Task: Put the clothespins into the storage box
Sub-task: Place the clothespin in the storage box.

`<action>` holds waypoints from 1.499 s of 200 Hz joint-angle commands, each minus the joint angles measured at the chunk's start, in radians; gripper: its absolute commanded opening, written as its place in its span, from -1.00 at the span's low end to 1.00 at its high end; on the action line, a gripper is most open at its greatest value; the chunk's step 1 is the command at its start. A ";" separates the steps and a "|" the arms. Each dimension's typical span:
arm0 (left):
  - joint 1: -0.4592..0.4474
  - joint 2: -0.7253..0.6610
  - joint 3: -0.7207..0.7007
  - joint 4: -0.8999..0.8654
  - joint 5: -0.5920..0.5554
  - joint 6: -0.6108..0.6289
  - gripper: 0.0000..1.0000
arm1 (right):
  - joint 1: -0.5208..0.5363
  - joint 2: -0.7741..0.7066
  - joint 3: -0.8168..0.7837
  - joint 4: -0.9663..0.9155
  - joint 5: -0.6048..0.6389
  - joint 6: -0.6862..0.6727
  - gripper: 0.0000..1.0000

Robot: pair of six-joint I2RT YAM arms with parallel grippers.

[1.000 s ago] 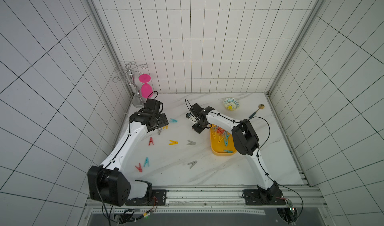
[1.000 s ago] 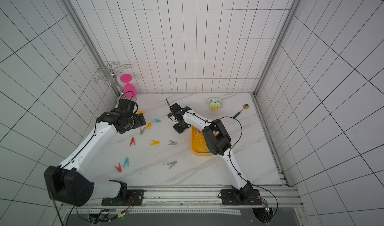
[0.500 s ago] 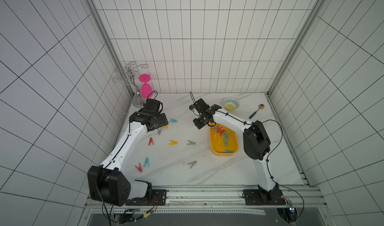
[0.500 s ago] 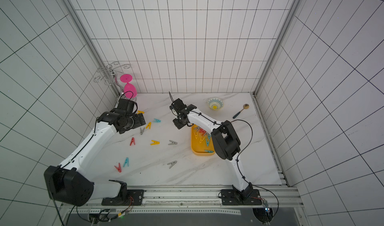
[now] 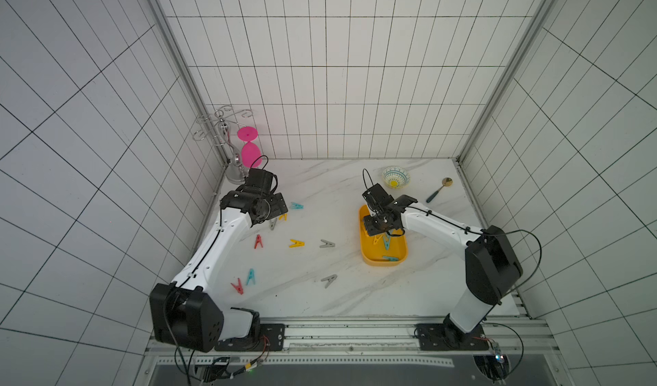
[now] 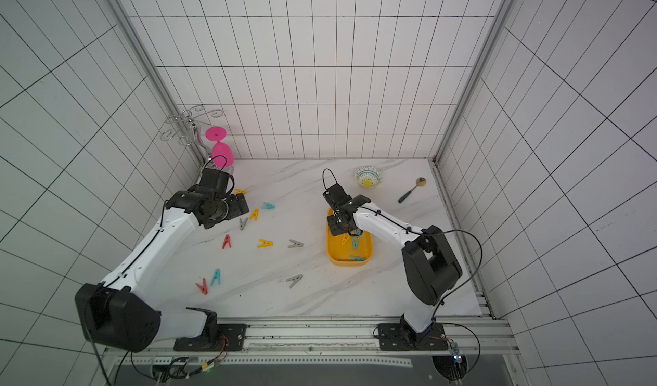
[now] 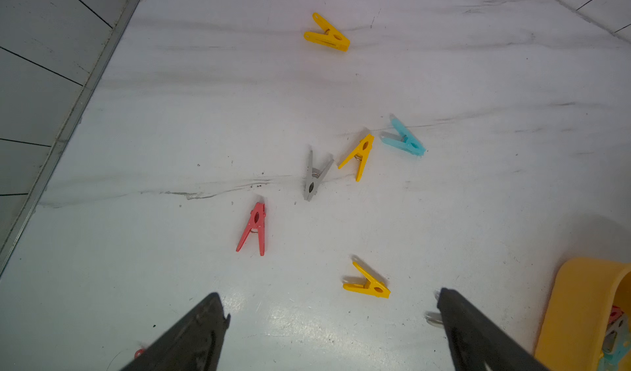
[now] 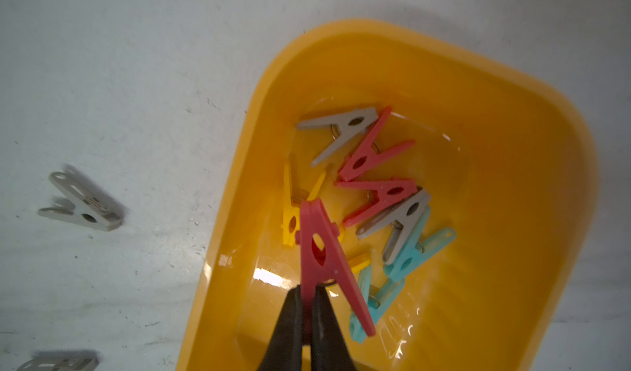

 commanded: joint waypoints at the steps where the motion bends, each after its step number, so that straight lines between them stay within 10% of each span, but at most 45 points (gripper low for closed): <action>1: 0.002 -0.001 0.009 0.029 0.019 -0.007 0.96 | -0.008 0.017 -0.040 0.033 0.006 0.031 -0.80; 139: 0.002 -0.040 0.006 0.012 -0.023 0.002 0.96 | -0.020 -0.013 0.000 -0.017 0.007 -0.029 -0.43; 182: 0.002 -0.021 -0.005 0.009 -0.010 0.000 0.96 | 0.076 -0.064 0.053 -0.016 -0.065 -0.241 -0.17; 300: 0.011 -0.041 0.010 -0.021 -0.074 0.005 0.97 | 0.238 0.370 0.433 -0.148 -0.190 -0.535 0.01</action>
